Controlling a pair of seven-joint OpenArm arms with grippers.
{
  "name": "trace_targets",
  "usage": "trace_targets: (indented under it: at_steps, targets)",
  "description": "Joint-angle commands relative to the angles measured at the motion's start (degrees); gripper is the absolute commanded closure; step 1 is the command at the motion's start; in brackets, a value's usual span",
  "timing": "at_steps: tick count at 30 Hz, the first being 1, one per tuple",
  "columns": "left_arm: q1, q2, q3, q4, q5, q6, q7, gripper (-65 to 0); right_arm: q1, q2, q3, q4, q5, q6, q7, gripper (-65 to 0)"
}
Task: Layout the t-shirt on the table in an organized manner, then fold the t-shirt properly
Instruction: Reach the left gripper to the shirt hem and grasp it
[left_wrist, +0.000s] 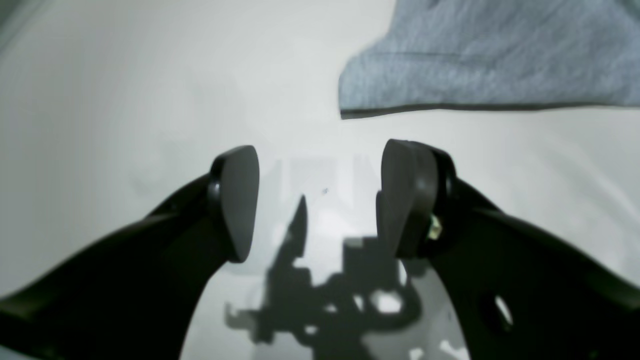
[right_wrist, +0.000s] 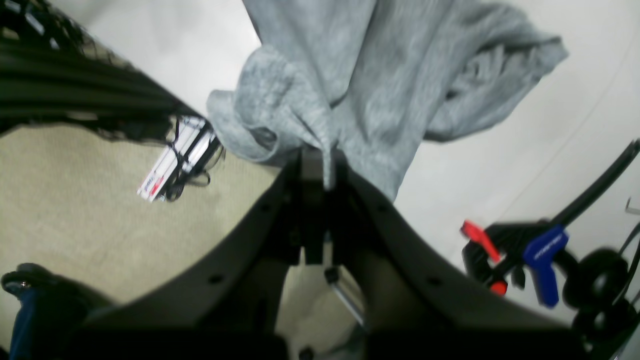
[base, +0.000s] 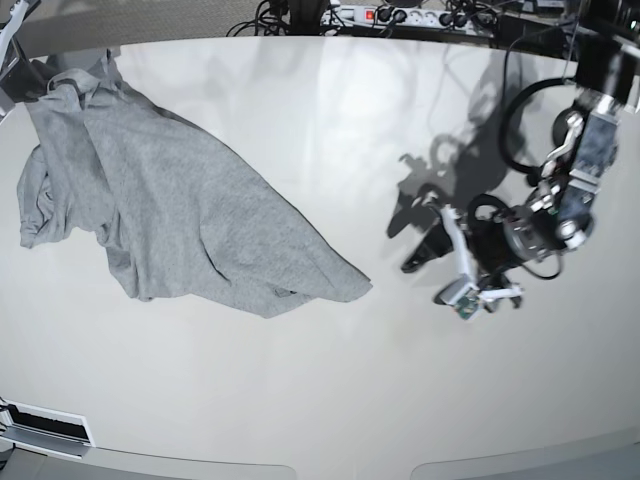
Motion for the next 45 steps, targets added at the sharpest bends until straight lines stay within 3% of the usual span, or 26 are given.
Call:
trace_targets:
  at_steps: [1,5,14,18,23,26,27,30,35,37,40,42,45]
  targets:
    - [-3.1,0.4,1.1,-1.7,-0.7,0.0,-2.6,-39.0,-0.3,0.6,0.5,0.6,0.4,0.1,1.1,0.0]
    - [-9.6,4.7,5.7,-12.9,0.0,0.0,-5.5,-39.0,-0.3,0.6,0.5,0.6,0.4,-0.5,1.5,0.0]
    - [-16.6,13.4,6.0,-31.2,1.8,2.3,-9.9,-39.0,-0.3,0.6,0.5,0.6,0.4,-1.6,1.9,0.0]
    - [-16.6,15.7,6.0,-35.8,3.7,2.3,-14.5,-39.0,-0.2,0.6,0.5,0.6,0.4,-1.6,2.0,0.0]
    - [-16.7,17.7,6.0,-37.2,3.7,3.6,-15.2,-38.5,-0.2,0.6,0.5,0.6,0.4,-1.6,2.0,0.0]
    - [-16.7,18.2,6.0,-37.2,3.7,7.6,-16.2,-33.4,-0.2,0.6,0.5,0.6,0.4,-1.6,1.9,0.0]
    - [-16.7,18.4,6.0,-37.2,3.6,8.9,-16.1,-29.0,-0.2,0.6,0.5,0.6,0.4,-1.6,1.9,0.0]
    - [-16.5,18.6,6.0,-37.2,3.7,10.8,-15.6,0.0,-0.2,0.6,0.5,0.6,0.4,-1.6,2.6,0.0]
    - [-16.4,17.2,5.7,-33.6,3.4,10.4,-14.4,0.0,2.1,0.6,0.5,0.6,0.1,-1.6,4.0,0.0]
    - [-16.2,15.8,5.1,-29.4,1.8,8.5,-13.1,0.0,4.1,0.6,0.5,0.6,0.2,-1.6,4.0,0.0]
    - [-16.2,13.5,3.8,-21.3,-2.8,4.2,-4.5,0.0,6.5,0.6,0.5,0.6,0.4,-2.4,4.1,0.0]
    - [-16.2,12.2,2.8,-15.8,-5.6,3.8,1.6,0.0,8.0,0.6,0.5,0.6,1.1,-3.8,4.1,0.0]
    - [-16.2,10.2,1.4,-9.1,-6.5,3.8,6.1,0.0,10.3,0.6,0.5,0.6,1.5,-4.6,5.0,0.0]
